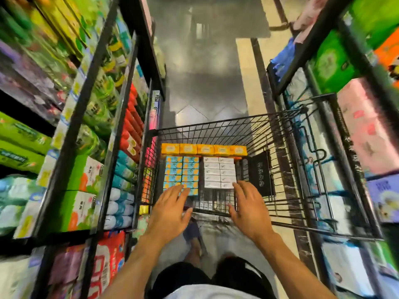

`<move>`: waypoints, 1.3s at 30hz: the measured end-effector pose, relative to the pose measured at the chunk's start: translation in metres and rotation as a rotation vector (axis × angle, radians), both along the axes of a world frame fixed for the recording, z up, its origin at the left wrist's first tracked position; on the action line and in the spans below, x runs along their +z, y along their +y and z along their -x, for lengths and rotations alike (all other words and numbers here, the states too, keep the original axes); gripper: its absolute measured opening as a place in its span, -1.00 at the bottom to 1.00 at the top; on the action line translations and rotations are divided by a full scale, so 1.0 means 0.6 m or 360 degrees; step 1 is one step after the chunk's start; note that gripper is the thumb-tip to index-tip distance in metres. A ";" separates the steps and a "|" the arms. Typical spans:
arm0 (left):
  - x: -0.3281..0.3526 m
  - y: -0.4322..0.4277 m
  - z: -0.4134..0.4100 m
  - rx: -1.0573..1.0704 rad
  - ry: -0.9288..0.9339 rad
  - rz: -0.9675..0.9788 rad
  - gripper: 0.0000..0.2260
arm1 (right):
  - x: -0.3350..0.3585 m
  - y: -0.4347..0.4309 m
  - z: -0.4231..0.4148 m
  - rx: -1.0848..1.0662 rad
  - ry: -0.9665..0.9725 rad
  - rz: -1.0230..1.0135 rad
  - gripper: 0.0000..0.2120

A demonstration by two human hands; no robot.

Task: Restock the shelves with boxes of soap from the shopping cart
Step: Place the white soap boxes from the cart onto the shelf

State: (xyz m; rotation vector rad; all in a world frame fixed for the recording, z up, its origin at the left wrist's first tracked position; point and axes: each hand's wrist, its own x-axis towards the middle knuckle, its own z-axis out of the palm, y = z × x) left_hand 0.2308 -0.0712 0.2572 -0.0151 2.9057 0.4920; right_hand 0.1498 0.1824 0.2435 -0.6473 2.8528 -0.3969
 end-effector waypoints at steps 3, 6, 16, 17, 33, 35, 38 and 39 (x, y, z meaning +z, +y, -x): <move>-0.049 -0.004 0.085 -0.0083 -0.0100 -0.0021 -0.46 | -0.047 0.000 0.046 -0.0087 -0.0096 -0.0008 -0.44; -0.110 0.011 0.153 -0.0131 -0.0259 -0.0081 -0.45 | -0.108 0.004 0.090 -0.0141 -0.0186 -0.0032 -0.48; -0.415 0.086 0.288 -0.0283 -0.0621 0.0017 -0.49 | -0.394 0.020 0.213 -0.0204 -0.0823 -0.0052 -0.44; -0.448 0.091 0.293 -0.0271 -0.0677 -0.0004 -0.49 | -0.423 0.021 0.224 -0.0183 -0.0857 -0.0067 -0.43; -0.659 0.100 0.317 -0.0460 -0.0456 0.0315 -0.51 | -0.640 0.036 0.271 0.0122 -0.0592 -0.0294 -0.45; -0.658 0.102 0.314 -0.0423 -0.0430 0.0279 -0.46 | -0.638 0.036 0.272 0.0139 -0.0593 -0.0319 -0.44; -0.643 0.102 0.322 -0.0294 -0.0428 0.0134 -0.46 | -0.618 0.037 0.284 0.0172 -0.0625 -0.0252 -0.46; -0.631 0.100 0.324 -0.0256 -0.0415 0.0060 -0.48 | -0.605 0.037 0.288 0.0176 -0.0647 -0.0203 -0.46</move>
